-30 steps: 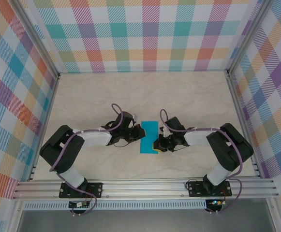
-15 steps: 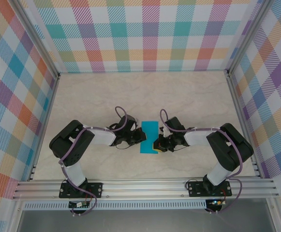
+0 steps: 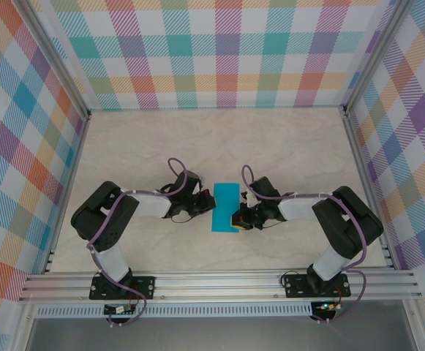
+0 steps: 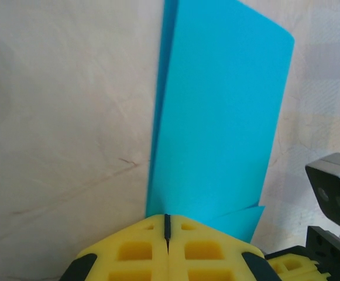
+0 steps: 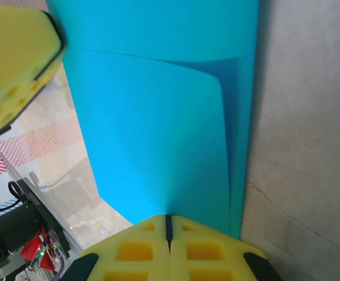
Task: Fold a paper plane with a square sheet of paper (pick it up from the middle)
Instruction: Fold the triangle a second time at the center of the table.
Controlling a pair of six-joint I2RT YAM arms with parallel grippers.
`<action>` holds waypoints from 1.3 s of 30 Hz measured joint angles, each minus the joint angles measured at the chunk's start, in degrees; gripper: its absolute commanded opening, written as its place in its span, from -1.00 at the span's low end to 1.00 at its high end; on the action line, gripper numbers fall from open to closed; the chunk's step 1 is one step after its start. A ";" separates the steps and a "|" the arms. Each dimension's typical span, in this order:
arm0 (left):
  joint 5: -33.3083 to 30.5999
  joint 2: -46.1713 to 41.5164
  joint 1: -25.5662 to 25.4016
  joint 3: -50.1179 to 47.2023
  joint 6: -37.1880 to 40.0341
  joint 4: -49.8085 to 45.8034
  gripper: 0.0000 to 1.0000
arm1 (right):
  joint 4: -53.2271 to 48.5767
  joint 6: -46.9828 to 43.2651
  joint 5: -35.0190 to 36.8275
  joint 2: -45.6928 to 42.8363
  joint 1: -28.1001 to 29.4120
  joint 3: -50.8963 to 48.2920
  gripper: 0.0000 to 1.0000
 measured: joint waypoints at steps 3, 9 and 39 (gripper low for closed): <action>-1.42 -0.96 0.48 0.02 0.98 -1.68 -1.00 | 0.00 0.00 -0.02 0.00 0.00 0.00 -0.95; -1.60 -3.85 0.74 0.04 1.29 -3.39 -1.00 | 0.00 0.02 -0.02 0.00 0.00 0.00 -0.95; 4.59 0.83 -2.21 0.57 2.60 -1.27 -1.00 | -5.03 -0.35 0.98 0.15 0.02 2.82 -0.89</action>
